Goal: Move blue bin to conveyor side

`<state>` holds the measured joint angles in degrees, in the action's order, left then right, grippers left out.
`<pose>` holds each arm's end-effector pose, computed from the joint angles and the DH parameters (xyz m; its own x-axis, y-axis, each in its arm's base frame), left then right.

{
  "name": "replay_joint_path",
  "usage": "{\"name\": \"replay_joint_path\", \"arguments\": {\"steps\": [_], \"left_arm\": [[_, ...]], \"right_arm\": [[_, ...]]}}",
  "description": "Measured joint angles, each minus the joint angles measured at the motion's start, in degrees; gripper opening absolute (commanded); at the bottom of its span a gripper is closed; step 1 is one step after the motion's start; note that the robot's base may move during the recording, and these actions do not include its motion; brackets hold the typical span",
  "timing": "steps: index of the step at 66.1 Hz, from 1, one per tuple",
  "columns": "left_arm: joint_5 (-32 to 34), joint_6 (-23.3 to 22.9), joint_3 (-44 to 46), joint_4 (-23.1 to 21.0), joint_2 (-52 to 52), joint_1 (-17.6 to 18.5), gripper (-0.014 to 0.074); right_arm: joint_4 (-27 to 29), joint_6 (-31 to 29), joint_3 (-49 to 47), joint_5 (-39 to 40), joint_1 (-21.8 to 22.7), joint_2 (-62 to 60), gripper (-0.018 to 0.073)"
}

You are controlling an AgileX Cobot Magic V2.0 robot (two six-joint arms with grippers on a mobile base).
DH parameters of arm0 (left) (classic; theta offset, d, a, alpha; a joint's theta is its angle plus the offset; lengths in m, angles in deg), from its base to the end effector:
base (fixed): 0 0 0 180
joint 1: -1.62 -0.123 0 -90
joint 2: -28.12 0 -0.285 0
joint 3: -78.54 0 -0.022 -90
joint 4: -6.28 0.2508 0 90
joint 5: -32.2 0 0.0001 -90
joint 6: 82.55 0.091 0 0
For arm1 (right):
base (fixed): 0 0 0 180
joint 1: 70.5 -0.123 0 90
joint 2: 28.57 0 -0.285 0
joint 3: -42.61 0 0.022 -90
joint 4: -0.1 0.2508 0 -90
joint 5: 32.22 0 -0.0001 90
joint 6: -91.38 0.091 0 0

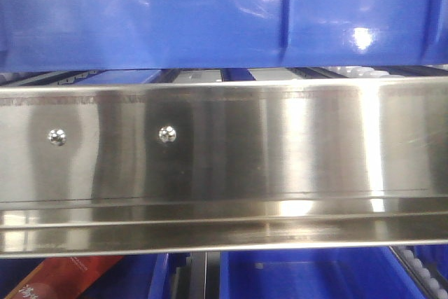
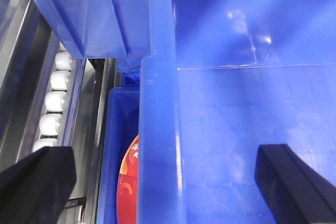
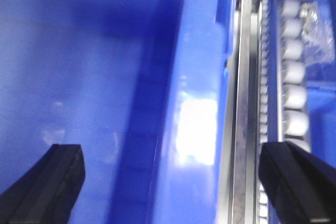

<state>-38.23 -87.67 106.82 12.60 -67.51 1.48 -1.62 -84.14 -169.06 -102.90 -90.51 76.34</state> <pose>0.3118 0.0102 0.4565 -0.7345 -0.0538 -0.6765 -0.1108 0.9930 0.0414 0.3397 0.1210 0.4182 -0.7798 -0.2114 -0.5892 -0.2738 0.9616 0.0173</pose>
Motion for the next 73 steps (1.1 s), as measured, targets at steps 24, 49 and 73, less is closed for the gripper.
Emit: {"name": "replay_joint_path", "arguments": {"steps": [24, 49, 73], "left_arm": [[0.0, 0.0, 0.0, 0.0, -0.3, 0.0, 0.0589], [0.0, 0.0, 0.0, 0.0, -3.3, 0.0, 0.0589], [0.0, 0.6, 0.0, -2.8, -4.7, -0.3, 0.0589]], "right_arm": [[0.0, 0.0, 0.0, 0.0, 0.0, 0.2, 0.0558], [0.0, 0.0, 0.0, 0.0, 0.0, 0.3, 0.0558], [0.0, 0.0, 0.0, 0.0, 0.0, 0.3, 0.0558]]}}
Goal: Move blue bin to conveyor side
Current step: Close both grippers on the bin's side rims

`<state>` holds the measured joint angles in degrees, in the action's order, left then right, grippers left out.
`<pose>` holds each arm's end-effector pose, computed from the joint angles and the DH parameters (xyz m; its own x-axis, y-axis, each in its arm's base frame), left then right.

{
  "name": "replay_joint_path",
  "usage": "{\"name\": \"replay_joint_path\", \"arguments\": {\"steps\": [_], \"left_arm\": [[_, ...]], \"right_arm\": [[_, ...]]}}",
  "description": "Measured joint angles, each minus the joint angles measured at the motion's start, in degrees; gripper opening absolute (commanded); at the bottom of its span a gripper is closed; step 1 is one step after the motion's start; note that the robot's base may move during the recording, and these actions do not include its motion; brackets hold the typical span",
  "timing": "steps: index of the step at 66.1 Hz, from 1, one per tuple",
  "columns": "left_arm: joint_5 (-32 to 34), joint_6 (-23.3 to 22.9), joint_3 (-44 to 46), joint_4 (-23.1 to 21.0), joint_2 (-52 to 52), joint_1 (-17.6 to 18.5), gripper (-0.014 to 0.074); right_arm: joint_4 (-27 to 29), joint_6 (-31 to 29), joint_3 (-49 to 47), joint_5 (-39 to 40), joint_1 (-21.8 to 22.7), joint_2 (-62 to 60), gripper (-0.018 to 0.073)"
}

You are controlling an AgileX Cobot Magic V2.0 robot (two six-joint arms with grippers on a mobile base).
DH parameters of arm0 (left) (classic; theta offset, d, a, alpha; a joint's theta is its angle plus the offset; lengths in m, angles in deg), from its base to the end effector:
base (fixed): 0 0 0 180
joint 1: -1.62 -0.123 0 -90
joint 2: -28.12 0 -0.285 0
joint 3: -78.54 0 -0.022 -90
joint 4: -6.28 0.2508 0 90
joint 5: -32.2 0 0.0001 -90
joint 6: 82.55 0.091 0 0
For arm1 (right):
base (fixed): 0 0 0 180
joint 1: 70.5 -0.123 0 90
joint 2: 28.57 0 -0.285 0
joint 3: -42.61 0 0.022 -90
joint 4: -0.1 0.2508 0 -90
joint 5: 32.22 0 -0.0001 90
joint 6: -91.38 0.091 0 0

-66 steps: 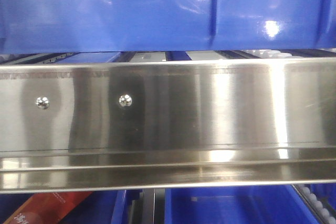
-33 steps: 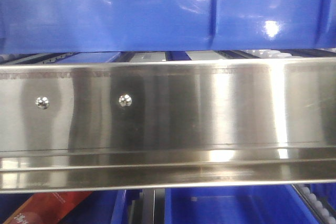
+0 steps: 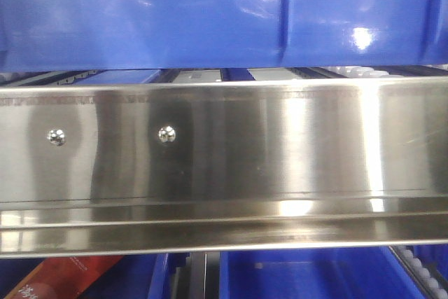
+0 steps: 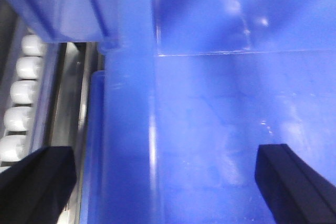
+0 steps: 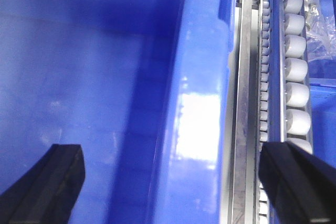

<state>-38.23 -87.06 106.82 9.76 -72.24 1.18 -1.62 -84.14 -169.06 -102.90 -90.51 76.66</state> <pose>0.3383 0.0078 0.4293 -0.7893 -0.0643 -0.6107 -0.0887 0.9960 0.0098 0.3413 0.1215 0.4162 -0.7829 -0.2126 -0.5847 -0.2737 0.9617 0.0169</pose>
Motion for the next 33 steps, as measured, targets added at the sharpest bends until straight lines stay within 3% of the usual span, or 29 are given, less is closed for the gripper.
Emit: {"name": "replay_joint_path", "arguments": {"steps": [19, 33], "left_arm": [[0.0, 1.9, 0.0, -2.3, 0.0, -3.6, 0.0589], [0.1, 3.2, -2.7, -3.5, 0.0, -3.8, 0.0589]], "right_arm": [[0.0, 0.1, 0.0, 0.0, 0.0, 0.0, 0.0558], [0.0, 0.1, 0.0, 0.0, 0.0, 0.0, 0.0558]]}}
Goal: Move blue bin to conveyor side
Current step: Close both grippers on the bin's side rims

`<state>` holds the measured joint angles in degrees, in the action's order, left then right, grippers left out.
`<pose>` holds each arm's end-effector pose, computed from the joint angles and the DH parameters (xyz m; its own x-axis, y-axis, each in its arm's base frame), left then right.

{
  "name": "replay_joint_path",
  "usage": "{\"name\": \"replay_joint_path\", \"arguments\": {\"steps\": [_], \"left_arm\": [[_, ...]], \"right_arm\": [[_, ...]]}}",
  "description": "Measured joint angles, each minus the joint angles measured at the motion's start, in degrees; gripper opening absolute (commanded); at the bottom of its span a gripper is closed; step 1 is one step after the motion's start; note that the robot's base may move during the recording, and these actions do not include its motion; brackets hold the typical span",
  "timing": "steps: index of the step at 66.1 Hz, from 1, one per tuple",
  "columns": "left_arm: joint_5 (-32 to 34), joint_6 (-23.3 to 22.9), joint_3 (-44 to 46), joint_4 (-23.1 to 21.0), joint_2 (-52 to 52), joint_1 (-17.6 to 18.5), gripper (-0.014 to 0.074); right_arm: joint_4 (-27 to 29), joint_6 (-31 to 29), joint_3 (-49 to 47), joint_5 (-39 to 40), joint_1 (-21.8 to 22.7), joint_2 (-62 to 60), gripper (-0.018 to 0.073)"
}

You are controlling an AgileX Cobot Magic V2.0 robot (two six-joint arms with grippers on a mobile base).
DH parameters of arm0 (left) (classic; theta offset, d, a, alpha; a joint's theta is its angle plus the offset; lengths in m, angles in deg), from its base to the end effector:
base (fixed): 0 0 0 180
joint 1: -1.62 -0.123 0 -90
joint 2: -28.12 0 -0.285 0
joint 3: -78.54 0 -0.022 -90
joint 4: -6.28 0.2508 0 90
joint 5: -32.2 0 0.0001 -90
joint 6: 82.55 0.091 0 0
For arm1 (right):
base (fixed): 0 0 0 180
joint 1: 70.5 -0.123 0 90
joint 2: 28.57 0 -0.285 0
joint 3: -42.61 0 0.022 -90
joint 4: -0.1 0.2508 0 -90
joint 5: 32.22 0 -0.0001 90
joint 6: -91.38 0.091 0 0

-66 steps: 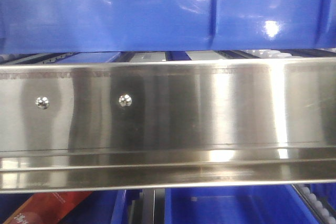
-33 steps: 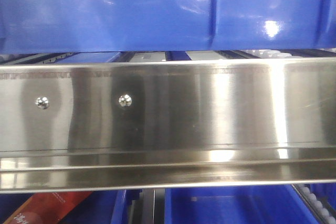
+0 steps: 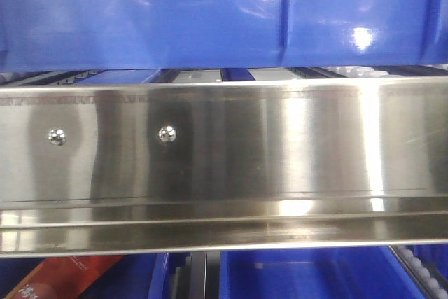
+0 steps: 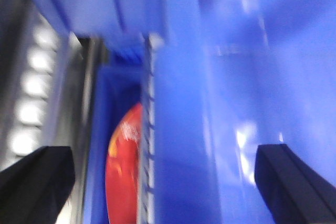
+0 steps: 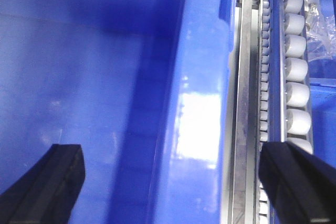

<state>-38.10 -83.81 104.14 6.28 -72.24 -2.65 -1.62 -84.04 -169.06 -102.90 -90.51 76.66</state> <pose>0.3385 0.0253 0.4159 -0.8156 -0.0829 -0.5726 -0.0924 0.9956 -0.0126 0.3413 0.1215 0.4162 -0.7834 -0.2109 -0.5847 -0.2724 0.9620 0.0180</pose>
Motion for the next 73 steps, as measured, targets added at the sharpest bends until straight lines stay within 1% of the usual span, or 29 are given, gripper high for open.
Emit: {"name": "replay_joint_path", "arguments": {"steps": [9, 18, 38, 73], "left_arm": [[0.0, 0.3, -2.3, 0.0, 0.0, 0.0, 0.0589], [0.0, 0.5, -2.5, 0.0, 0.0, 0.0, 0.0589], [-0.1, 0.6, 1.5, 0.0, 0.0, 0.0, 0.0589], [-0.1, 0.6, 1.5, 0.0, 0.0, 0.0, 0.0589]], "right_arm": [[0.0, 0.0, 0.0, 0.0, 0.0, 0.0, 0.0558], [0.0, 0.2, 0.0, 0.0, 0.0, 0.0, 0.0558], [0.0, 0.2, 0.0, 0.0, 0.0, 0.0, 0.0558], [0.0, 0.3, 0.0, 0.0, 0.0, 0.0, 0.0558]]}}
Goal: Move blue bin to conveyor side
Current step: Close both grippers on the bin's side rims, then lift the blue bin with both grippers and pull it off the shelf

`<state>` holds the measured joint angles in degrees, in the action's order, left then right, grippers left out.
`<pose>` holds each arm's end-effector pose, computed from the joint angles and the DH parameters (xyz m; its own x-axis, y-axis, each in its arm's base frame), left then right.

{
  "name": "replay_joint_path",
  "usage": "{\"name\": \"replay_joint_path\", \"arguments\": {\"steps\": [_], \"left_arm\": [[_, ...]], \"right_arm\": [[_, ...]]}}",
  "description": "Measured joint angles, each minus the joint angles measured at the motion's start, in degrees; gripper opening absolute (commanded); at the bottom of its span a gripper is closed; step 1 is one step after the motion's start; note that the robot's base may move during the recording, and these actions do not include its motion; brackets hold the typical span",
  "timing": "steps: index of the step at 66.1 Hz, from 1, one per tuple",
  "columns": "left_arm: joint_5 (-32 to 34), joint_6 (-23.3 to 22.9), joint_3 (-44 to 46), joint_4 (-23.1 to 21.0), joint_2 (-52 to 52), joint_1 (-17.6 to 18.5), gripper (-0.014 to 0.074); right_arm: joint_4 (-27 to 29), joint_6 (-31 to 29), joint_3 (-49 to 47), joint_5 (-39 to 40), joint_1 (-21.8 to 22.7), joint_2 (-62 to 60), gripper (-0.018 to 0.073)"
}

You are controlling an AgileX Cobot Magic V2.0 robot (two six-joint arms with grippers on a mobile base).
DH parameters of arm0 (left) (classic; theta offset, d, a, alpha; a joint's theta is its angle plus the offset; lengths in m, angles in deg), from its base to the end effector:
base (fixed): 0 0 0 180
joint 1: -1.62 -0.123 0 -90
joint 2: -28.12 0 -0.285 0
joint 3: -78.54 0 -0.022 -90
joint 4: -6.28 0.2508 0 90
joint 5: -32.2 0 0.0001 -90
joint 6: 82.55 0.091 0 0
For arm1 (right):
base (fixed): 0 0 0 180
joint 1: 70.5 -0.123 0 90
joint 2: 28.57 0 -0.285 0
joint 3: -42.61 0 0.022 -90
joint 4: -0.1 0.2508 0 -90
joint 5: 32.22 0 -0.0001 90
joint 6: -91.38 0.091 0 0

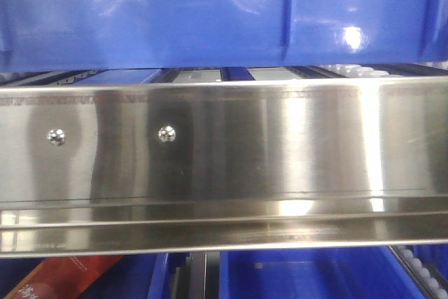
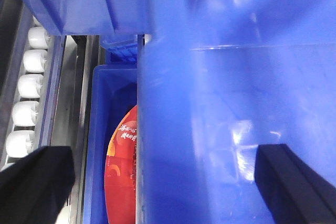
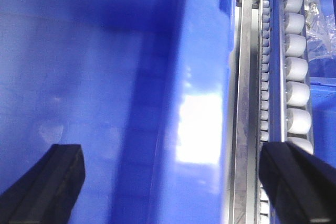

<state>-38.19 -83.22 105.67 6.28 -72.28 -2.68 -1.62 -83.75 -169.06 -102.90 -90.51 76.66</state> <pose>0.3382 0.0254 0.4232 -0.8023 -0.0721 -0.5925 -0.0844 0.9964 -0.0069 0.3413 0.1215 0.4162 -0.7847 -0.2060 -0.5846 -0.2684 0.9631 0.0209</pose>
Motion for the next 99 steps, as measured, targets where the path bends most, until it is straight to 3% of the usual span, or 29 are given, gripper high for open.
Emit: {"name": "replay_joint_path", "arguments": {"steps": [8, 16, 21, 27, 32, 35, 40, 43, 48, 56, 82, 99], "left_arm": [[0.0, 0.0, 0.0, 0.0, 0.0, 0.0, 0.0589], [0.0, 0.0, 0.0, 0.0, 0.0, 0.0, 0.0589], [0.0, 0.0, 0.0, 0.0, 0.0, 0.0, 0.0581], [0.0, 0.0, 0.0, 0.0, 0.0, 0.0, 0.0519], [0.0, 0.0, 0.0, 0.0, 0.0, 0.0, 0.0393], [0.0, 0.0, 0.0, 0.0, 0.0, 0.0, 0.0267], [0.0, 0.0, 0.0, 0.0, 0.0, 0.0, 0.0029], [-0.1, 0.0, 0.0, -0.5, 0.0, 0.0, -0.0054], [-0.1, -0.1, 0.0, 0.0, 0.0, 0.1, 0.0029], [-0.1, -0.1, 0.0, 0.0, 0.0, 0.1, -0.0017], [-0.5, -0.1, -0.1, 0.0, 0.9, 0.1, -0.0015], [-3.2, -0.3, -0.6, 0.5, 7.3, 0.1, -0.0015]], "right_arm": [[0.0, 0.1, 0.0, 0.0, 0.0, 0.0, 0.0556], [0.0, 0.1, 0.0, 0.0, 0.0, 0.0, 0.0480], [0.0, 0.1, 0.0, 0.0, 0.0, 0.0, 0.0369], [0.0, 0.1, 0.0, 0.0, 0.0, 0.0, 0.0166], [-0.6, 0.1, 0.0, 0.0, 0.0, 0.0, -0.0008], [-0.6, 0.4, 0.0, 0.1, 0.0, 0.0, -0.0108], [-0.8, 0.5, 0.0, 0.0, 0.0, 0.0, -0.0067], [-0.8, 0.5, 0.0, 0.2, 0.0, 0.0, -0.0071], [-0.8, 0.6, 0.0, 0.2, 0.0, 0.0, -0.0071], [-0.8, 0.7, 0.0, 0.2, 0.0, 0.0, -0.0071], [-0.5, 0.7, 0.2, -0.1, 0.0, -0.4, -0.0071], [0.8, 0.7, 0.8, -2.5, -0.1, -5.8, -0.0071]]}}
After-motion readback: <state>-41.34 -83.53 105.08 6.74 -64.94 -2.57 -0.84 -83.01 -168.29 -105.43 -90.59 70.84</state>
